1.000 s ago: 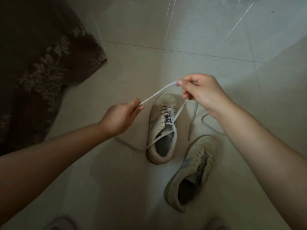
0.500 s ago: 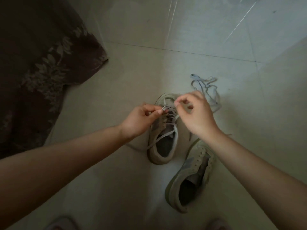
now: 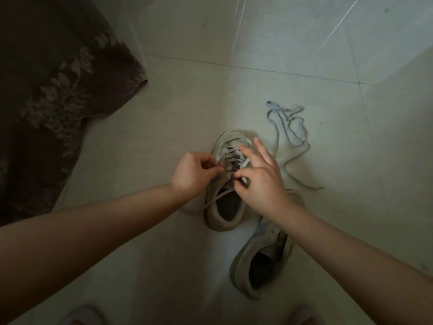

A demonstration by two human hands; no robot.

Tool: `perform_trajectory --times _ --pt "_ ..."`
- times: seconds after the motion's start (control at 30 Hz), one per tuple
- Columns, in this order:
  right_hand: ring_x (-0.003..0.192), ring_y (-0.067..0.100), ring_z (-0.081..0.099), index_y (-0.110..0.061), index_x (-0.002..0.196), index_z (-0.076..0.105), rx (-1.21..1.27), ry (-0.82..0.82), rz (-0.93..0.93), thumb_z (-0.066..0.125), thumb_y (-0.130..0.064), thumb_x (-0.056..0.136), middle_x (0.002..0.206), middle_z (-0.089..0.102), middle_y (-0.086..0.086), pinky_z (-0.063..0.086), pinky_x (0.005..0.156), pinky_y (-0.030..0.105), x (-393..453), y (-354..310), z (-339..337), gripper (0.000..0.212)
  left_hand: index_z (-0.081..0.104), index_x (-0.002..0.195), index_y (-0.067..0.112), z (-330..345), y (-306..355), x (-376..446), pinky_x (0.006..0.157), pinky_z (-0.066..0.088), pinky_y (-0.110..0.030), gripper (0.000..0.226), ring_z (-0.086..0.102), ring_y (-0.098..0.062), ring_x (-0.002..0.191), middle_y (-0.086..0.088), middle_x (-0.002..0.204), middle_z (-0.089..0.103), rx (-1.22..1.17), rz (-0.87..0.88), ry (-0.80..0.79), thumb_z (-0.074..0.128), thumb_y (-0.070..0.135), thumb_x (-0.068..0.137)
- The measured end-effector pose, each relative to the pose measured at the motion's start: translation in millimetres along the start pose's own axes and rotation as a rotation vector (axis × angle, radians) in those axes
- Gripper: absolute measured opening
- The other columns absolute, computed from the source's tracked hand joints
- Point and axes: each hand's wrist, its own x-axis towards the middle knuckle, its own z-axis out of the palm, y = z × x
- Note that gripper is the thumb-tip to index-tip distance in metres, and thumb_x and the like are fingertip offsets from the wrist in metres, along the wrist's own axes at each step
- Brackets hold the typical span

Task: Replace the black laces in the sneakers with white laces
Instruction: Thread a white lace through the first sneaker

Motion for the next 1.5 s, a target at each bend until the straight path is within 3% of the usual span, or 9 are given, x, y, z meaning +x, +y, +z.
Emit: perform_trajectory --times 0.33,0.53,0.67,0.9,1.1,1.2,1.3,1.4,1.5 --pt "0.140 0.035 0.026 -0.015 0.069 0.075 0.084 -0.021 0.045 0.074 -0.021 0.067 0.136 0.054 0.008 0.025 0.112 0.044 2.5 1.0 11.9 0.006 0.069 0.077 0.006 -0.7 -9.0 2.2 0.063 0.043 -0.025 0.006 0.052 -0.011 0.060 -0.006 0.066 0.061 0.107 0.001 -0.080 0.068 0.009 0.082" --pt "0.140 0.033 0.028 -0.015 0.071 0.077 0.181 0.007 0.068 0.077 -0.017 0.069 0.133 0.056 0.007 0.021 0.112 0.035 5.3 1.4 16.4 0.002 0.068 0.076 0.009 3.0 -8.0 -0.6 0.050 0.035 -0.009 0.007 0.049 0.007 0.048 0.007 0.056 0.054 0.162 0.049 -0.052 0.068 0.011 0.083" --pt "0.137 0.034 0.032 -0.012 0.066 0.075 0.219 0.033 0.078 0.074 -0.011 0.071 0.129 0.060 0.008 0.022 0.111 0.032 7.2 4.5 19.6 0.005 0.068 0.082 -0.004 10.1 -11.2 -5.6 0.065 0.048 -0.033 0.019 0.055 -0.013 0.066 -0.020 0.076 0.068 -0.008 0.005 -0.022 0.071 0.015 0.082" --pt "0.135 0.024 0.033 -0.011 0.065 0.066 0.282 0.073 0.021 0.069 -0.011 0.076 0.123 0.062 0.004 0.020 0.110 0.025 9.4 2.2 12.1 0.012 0.060 0.086 0.004 9.6 -15.0 -4.4 0.053 0.036 -0.011 0.013 0.044 0.000 0.053 0.002 0.064 0.052 -0.029 0.040 -0.012 0.065 0.016 0.087" --pt "0.099 0.015 0.066 -0.012 0.073 0.046 1.592 0.088 0.695 0.045 -0.003 0.095 0.102 0.069 0.012 0.039 0.107 0.033 17.0 2.4 -33.4 0.023 0.058 0.081 0.010 0.7 -13.1 7.3 0.055 0.037 -0.013 0.010 0.046 -0.004 0.056 0.001 0.065 0.055 0.072 0.104 0.026 0.065 0.016 0.087" --pt "0.066 0.016 0.064 -0.009 0.072 0.045 1.849 0.073 0.772 0.038 -0.008 0.097 0.065 0.059 0.004 0.052 0.088 0.035 19.8 0.4 -41.2 0.027 0.056 0.079 0.015 1.8 -13.5 8.4 0.054 0.037 -0.011 0.012 0.046 0.000 0.053 0.006 0.061 0.052 0.088 0.101 0.003 0.065 0.016 0.086" --pt "0.046 0.012 0.037 -0.013 0.072 0.035 1.300 0.004 0.713 0.035 -0.008 0.097 0.055 0.041 0.001 0.038 0.050 0.026 23.3 -15.8 -28.9 0.026 0.056 0.085 0.016 2.8 -15.3 8.5 0.055 0.037 -0.010 0.009 0.048 0.001 0.054 0.008 0.063 0.052 0.097 0.109 0.011 0.065 0.017 0.086" --pt "0.056 0.009 0.041 -0.016 0.082 0.040 0.429 -0.137 0.401 0.053 -0.026 0.092 0.067 0.046 -0.002 0.031 0.053 0.025 18.5 -14.8 -18.8 0.020 0.059 0.089 0.017 0.6 -14.8 8.9 0.054 0.036 -0.008 0.007 0.050 0.000 0.055 0.010 0.064 0.054 0.156 0.149 0.008 0.065 0.018 0.086" --pt "0.065 0.012 0.046 -0.013 0.090 0.034 0.212 -0.116 0.218 0.060 -0.026 0.087 0.080 0.051 0.000 0.029 0.058 0.026 15.1 -17.6 -17.4 0.029 0.060 0.084 0.019 -1.5 -12.3 9.5 0.051 0.036 -0.008 0.006 0.051 0.002 0.054 0.008 0.063 0.057 0.163 0.167 0.015 0.066 0.018 0.085"
